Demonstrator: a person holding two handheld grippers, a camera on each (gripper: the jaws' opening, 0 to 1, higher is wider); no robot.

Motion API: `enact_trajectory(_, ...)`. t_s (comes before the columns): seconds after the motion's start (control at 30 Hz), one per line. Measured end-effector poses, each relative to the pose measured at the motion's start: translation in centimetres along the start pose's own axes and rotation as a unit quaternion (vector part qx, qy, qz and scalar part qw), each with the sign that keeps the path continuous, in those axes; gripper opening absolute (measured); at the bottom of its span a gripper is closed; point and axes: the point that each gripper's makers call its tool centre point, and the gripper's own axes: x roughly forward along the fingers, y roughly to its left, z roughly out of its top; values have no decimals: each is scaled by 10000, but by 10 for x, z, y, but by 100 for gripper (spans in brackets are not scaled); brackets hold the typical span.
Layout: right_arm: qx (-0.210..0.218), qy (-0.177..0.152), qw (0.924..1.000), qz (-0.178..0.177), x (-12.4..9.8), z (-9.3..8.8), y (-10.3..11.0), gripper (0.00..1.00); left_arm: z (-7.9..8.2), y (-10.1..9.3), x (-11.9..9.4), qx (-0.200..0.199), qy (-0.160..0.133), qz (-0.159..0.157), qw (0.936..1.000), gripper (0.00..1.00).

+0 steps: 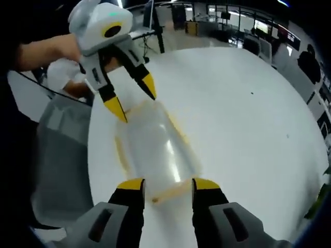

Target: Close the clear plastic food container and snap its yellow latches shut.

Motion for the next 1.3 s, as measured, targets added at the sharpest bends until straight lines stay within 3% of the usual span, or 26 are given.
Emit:
enact_trajectory(0.13, -134, 53, 9999, 17, 2, 2, 0, 35, 0, -3, 3, 192, 116, -26, 9997, 37)
enact_trajectory(1.07, -481, 87, 9983, 306, 16, 27, 17, 33, 16, -21, 11, 500, 84, -330, 9982, 35)
enact_trajectory(1.3, -614, 146, 9973, 362, 23, 32, 21, 33, 21, -24, 15, 816, 29, -456, 9956, 29)
